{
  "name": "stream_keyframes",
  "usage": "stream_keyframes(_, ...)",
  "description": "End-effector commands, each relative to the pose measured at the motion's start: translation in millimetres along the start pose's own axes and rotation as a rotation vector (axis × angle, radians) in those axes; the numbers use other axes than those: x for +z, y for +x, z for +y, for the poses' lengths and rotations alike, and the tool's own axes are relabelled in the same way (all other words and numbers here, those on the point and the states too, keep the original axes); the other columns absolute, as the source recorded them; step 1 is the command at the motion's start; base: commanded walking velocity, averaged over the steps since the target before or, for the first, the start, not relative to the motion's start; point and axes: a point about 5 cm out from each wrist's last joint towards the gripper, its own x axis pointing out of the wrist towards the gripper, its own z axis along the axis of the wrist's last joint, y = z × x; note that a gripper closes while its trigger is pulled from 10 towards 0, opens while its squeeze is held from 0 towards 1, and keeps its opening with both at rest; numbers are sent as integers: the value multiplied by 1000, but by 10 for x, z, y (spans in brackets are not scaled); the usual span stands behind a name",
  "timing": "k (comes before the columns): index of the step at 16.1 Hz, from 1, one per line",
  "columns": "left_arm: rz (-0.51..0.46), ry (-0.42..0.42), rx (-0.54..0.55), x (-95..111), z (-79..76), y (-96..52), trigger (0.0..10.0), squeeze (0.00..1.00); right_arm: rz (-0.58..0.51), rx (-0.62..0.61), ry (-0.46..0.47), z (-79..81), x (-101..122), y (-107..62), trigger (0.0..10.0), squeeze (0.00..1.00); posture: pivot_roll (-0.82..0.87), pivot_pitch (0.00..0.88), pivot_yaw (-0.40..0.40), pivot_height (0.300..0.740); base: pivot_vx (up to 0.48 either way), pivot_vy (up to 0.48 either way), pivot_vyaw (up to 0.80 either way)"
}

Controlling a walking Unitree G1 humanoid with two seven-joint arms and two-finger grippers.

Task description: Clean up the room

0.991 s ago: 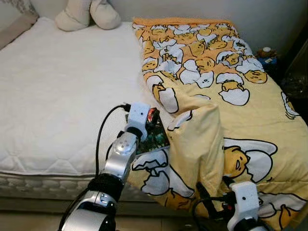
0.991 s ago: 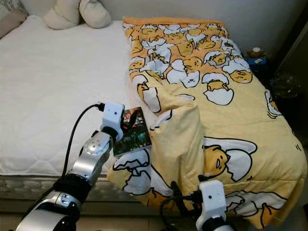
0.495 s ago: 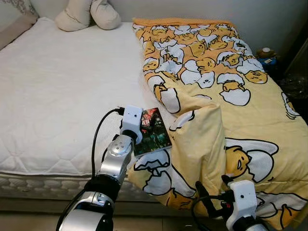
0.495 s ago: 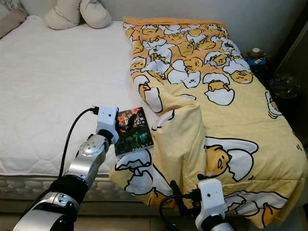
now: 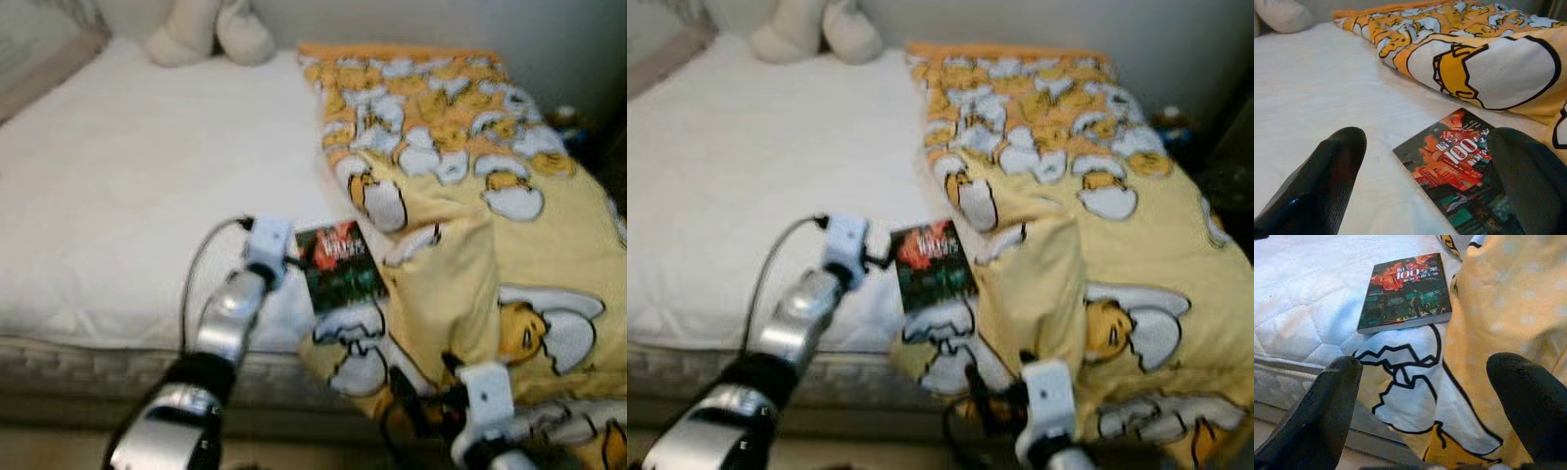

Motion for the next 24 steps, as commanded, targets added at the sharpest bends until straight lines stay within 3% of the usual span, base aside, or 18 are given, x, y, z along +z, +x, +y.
stream_keyframes(1,-26,23,-51,105,-131,67,10000,1000,4,-24,-13,-52,-7,-5,10000,0,-233,0,26,714,0,0,0)
stream_keyframes(2,-24,33,-72,112,-156,74,10000,1000,0,-37,-9,-57,-5,1,10000,0,-233,0,26,714,0,0,0)
stream_keyframes(5,67,-72,-144,17,-253,117,10000,1000,-23,-70,-4,-89,21,-2,10000,0,-235,0,26,714,0,0,0)
stream_keyframes(6,87,-108,-153,10,-266,142,10000,753,-29,-74,-6,-93,31,-6,10000,0,-236,0,25,714,0,0,0)
stream_keyframes(7,96,-124,-163,19,-281,163,10000,0,-30,-75,-9,-96,34,-2,10000,0,-238,0,25,714,0,0,0)
stream_keyframes(14,-9,-21,-140,287,-337,292,10000,0,-91,-110,-2,-128,134,56,10000,0,-232,0,18,714,0,0,0)
stream_keyframes(19,46,-111,-120,371,-427,393,10000,0,-105,-91,1,-7,199,-42,10000,0,-285,47,21,714,0,0,0)
stream_keyframes(20,95,-171,-89,315,-416,395,10000,0,-111,-73,0,60,238,-122,10000,0,-309,67,23,714,0,0,0)
stream_keyframes(24,164,-174,-10,210,-299,371,10000,0,-67,-86,-25,54,166,-312,10000,0,-341,95,33,714,0,0,0)
